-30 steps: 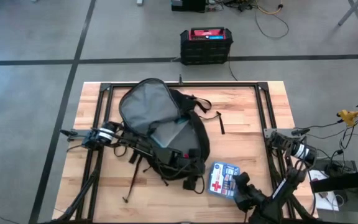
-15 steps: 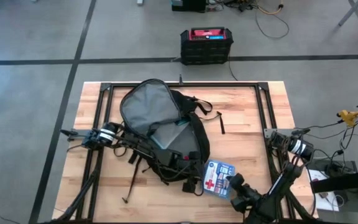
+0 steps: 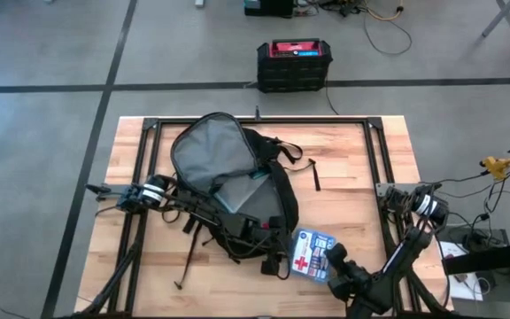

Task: Unpack backpack
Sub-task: Put the medicine organizer into the back pack

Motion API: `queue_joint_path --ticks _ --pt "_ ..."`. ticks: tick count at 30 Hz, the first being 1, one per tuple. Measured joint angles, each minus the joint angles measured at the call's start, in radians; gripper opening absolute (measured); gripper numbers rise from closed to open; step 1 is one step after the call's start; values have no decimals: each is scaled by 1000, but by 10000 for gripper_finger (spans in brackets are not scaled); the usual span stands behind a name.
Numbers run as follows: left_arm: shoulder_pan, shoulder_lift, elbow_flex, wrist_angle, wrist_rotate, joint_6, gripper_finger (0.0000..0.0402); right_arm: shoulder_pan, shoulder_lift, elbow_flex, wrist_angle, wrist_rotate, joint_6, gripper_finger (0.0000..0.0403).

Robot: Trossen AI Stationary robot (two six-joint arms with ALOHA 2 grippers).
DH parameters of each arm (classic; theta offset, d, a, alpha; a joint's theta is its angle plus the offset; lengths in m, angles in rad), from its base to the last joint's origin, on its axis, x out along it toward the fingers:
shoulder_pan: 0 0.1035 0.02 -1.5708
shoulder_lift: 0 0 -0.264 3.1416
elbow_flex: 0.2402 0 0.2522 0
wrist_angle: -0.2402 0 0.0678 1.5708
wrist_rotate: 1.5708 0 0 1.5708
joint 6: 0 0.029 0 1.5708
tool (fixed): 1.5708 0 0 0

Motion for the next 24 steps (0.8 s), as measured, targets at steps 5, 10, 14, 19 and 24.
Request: queue_joint_path --ticks 5,10,14,19,24 --pt "0 1 -3 16 -4 7 155 -1 -4 -36 69 19 -55 300" --pt "0 3 -3 27 -21 24 155 -23 -2 -47 135 97 -143 304" --pt "2 5 -4 33 -21 33 155 -45 -3 -51 158 115 -196 309" --pt "3 5 -10 40 -22 38 155 -52 -4 -43 156 162 -234 305" --pt "3 5 -12 38 -31 41 155 -53 -4 3 142 230 -235 298"
